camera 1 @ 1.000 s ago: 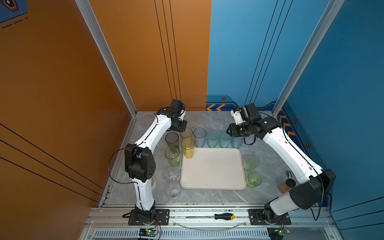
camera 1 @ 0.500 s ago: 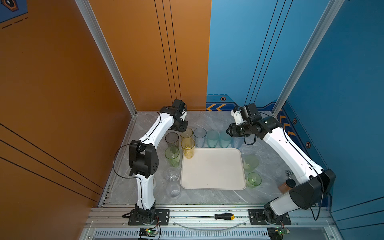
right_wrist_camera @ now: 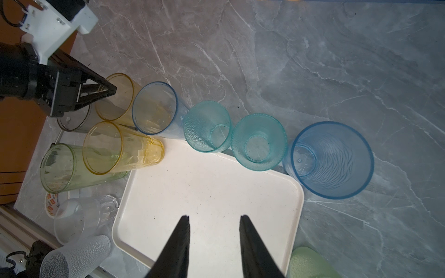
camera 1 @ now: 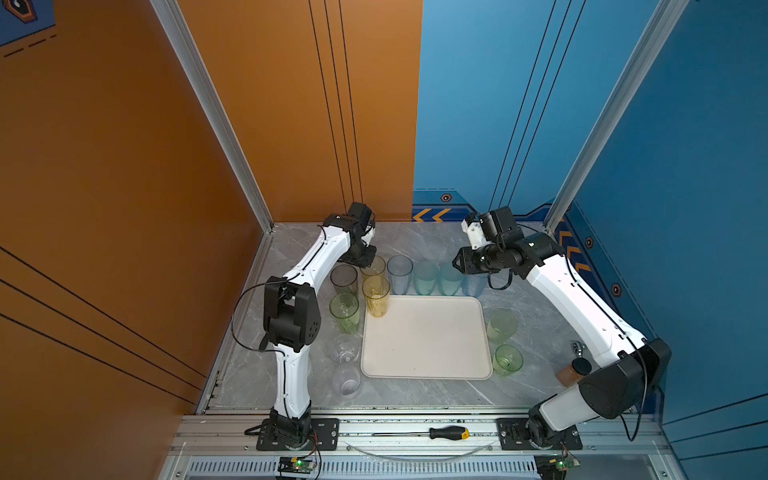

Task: Place the glasses into the tray
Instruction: 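Lower the left gripper into the far yellow glass and close it, then lift the yellow glass with the left gripper toward the far wall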

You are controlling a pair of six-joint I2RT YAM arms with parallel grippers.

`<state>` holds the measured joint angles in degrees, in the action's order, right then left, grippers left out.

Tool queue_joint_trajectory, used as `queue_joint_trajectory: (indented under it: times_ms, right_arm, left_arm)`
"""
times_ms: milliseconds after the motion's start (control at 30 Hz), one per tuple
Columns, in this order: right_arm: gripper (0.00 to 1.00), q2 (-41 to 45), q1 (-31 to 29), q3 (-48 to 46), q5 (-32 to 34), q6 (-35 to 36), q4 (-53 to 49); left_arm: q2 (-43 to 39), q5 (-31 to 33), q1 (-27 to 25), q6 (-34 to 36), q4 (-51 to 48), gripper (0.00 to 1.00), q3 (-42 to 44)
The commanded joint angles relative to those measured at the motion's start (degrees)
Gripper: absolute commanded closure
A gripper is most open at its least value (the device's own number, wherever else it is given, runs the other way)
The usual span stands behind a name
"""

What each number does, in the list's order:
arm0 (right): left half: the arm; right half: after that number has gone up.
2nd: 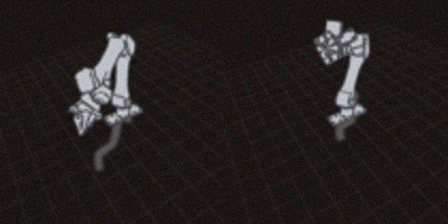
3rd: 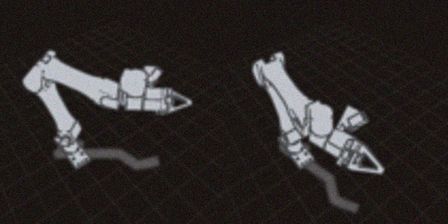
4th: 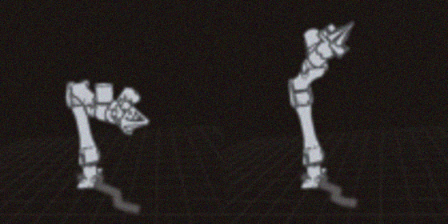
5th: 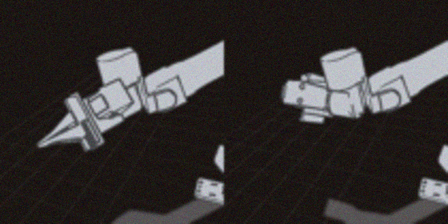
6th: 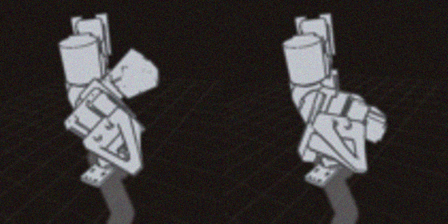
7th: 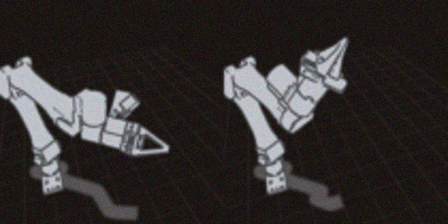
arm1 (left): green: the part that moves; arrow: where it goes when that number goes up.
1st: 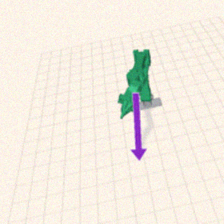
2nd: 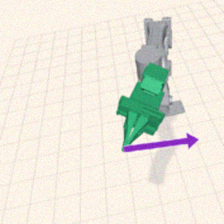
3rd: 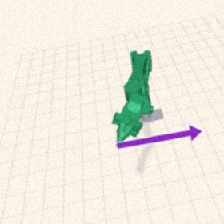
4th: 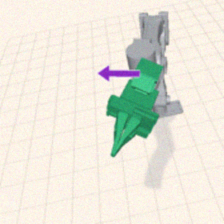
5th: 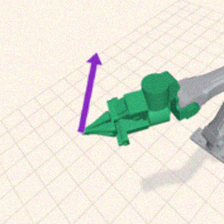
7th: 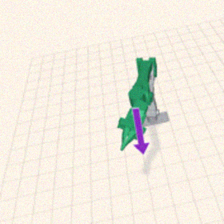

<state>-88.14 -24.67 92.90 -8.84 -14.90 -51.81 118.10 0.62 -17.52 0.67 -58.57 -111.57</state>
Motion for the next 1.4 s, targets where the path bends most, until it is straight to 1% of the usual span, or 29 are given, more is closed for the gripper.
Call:
queue_joint_trajectory:
  times_ms: [0,167,400,567,833,1167,1367]
  right_arm:
    - [0.66,0.91,0.41,-0.56,-0.43,-0.49,0.75]
    - [0.66,0.53,0.41,-0.50,-0.45,-0.57,0.73]
    - [0.66,-0.01,0.45,-0.35,-0.55,-0.57,0.82]
    - [0.66,-0.13,0.41,-0.27,-0.57,-0.66,0.81]
    - [0.66,-0.26,0.06,-0.21,-0.65,-0.92,1.09]
    - [0.66,0.42,-0.78,-0.37,-0.41,-0.93,1.14]
    - [0.66,1.64,-1.34,-0.90,-0.12,-1.01,1.49]
  left_arm:
    - [1.20,0.88,0.40,0.93,-1.31,0.77,-2.52]
    - [1.95,0.87,0.56,1.10,-1.73,0.84,-3.14]
    - [2.48,0.72,0.99,1.36,-1.83,0.87,-3.20]
    - [2.48,1.04,1.26,1.45,-1.94,0.92,-3.39]
    - [1.10,1.49,1.52,1.17,-1.90,0.94,-5.13]
    - [-3.53,4.28,2.31,0.47,-1.82,0.96,-9.93]
    - [-9.48,7.39,0.68,1.64,-1.84,0.96,-13.43]
